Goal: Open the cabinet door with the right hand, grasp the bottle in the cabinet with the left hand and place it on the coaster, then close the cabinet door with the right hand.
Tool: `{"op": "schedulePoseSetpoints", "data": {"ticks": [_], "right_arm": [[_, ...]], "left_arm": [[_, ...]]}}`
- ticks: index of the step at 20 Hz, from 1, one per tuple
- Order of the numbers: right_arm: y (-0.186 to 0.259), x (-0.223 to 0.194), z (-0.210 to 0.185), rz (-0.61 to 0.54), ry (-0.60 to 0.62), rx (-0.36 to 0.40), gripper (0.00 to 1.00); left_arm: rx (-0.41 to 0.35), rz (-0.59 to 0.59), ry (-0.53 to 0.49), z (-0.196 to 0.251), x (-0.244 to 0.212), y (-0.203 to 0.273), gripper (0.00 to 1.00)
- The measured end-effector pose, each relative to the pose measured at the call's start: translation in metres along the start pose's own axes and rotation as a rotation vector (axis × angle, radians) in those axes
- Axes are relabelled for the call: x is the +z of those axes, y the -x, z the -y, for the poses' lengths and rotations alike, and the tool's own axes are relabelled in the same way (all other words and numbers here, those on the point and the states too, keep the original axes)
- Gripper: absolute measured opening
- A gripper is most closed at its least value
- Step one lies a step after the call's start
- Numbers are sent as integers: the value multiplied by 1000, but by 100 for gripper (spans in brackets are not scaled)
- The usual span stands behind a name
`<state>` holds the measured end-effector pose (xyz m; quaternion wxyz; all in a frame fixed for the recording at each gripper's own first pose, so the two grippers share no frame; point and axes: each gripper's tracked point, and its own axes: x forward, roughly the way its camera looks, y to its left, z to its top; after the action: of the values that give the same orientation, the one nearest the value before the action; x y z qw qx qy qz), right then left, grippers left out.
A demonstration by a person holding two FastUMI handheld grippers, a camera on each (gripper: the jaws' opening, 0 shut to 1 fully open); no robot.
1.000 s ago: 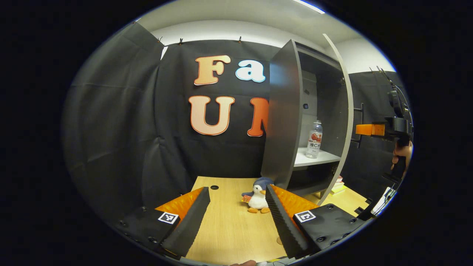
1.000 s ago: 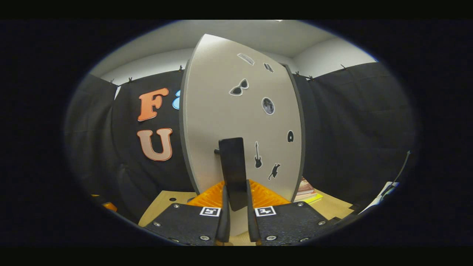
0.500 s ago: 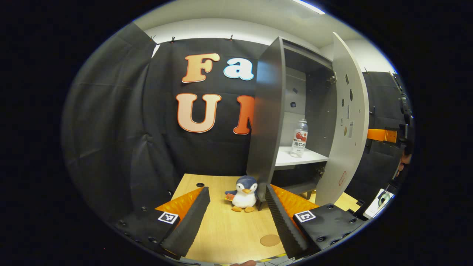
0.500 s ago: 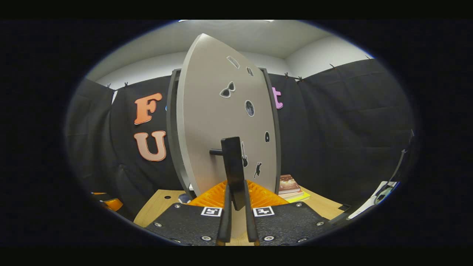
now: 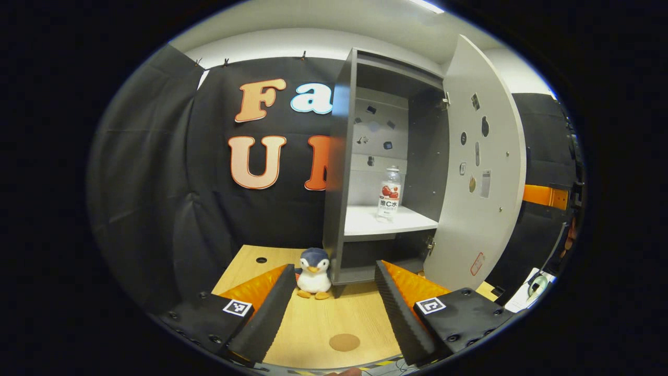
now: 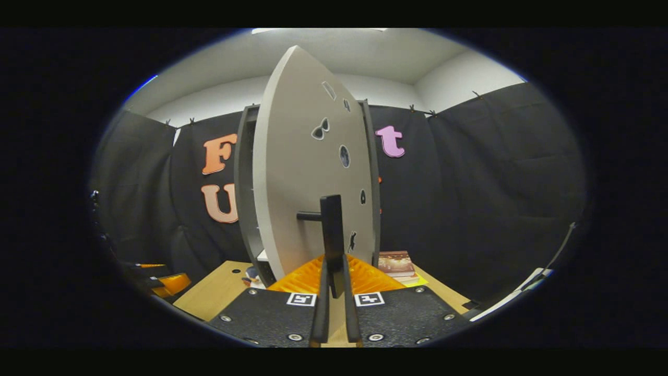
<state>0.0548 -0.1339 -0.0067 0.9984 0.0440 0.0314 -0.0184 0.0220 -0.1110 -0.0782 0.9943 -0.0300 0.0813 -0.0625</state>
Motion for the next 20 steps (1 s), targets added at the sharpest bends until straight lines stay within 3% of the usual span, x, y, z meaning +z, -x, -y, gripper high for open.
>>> {"op": "schedulePoseSetpoints", "data": {"ticks": [8,9,10,11,12,14,15,18,19,20], "right_arm": [[10,3,80,40,-21,38,11],[10,4,91,43,-27,34,7],[9,4,100,41,-31,35,16],[9,5,107,45,-33,40,11],[9,7,114,50,-39,48,16],[8,6,125,53,-51,63,11],[7,6,130,52,-59,70,3],[5,8,147,59,-92,72,0],[4,9,150,63,-89,69,7],[3,9,155,60,-87,67,6]], "left_arm": [[24,-10,-8,69,-9,-5,98],[24,-14,-15,75,-9,-6,98],[22,-16,-24,81,-9,-7,98],[21,-19,-34,86,-9,-9,98],[22,-19,-37,89,-9,-9,98],[24,-19,-37,93,-9,-11,98],[27,-20,-38,96,-8,-13,98],[28,-24,-38,100,-8,-17,98],[27,-23,-39,102,-7,-18,98],[27,-22,-40,104,-7,-21,98]]}}
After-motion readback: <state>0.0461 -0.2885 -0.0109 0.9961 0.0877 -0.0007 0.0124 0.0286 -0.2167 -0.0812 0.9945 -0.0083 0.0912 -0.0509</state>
